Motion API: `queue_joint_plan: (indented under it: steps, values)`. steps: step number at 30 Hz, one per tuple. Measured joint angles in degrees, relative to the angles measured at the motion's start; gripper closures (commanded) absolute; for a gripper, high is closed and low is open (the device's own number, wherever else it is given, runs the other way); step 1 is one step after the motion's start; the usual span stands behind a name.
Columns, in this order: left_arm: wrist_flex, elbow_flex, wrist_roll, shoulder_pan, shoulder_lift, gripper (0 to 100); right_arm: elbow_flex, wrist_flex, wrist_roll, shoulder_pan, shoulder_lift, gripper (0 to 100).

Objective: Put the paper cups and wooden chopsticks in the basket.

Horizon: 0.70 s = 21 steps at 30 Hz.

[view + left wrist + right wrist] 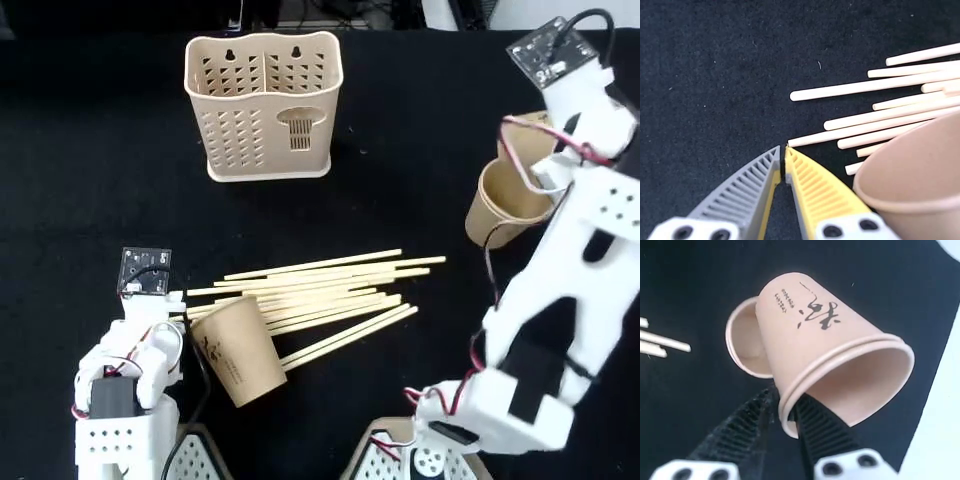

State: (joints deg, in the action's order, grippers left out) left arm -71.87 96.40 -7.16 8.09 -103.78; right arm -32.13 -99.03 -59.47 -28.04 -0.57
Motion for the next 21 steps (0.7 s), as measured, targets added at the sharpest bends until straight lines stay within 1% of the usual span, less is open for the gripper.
queue_joint_plan:
  steps: [3,7,14,17,21]
  values:
    - [0.0,0.0,0.0,0.0,0.0,97,-1.23,-1.14,-4.92,-0.35,-2.37,98.6]
    - [0.0,0.0,0.0,0.0,0.0,97,-1.32,-1.32,-8.53,-0.44,-2.73,98.6]
    - [0.0,0.0,0.0,0.0,0.0,97,-1.05,-1.32,-13.63,-0.53,-4.04,98.6]
    - [0.0,0.0,0.0,0.0,0.0,97,1.41,-1.32,-15.38,-0.53,-5.01,98.6]
    - [0.0,0.0,0.0,0.0,0.0,97,1.49,-1.32,-16.35,-0.53,-5.98,98.6]
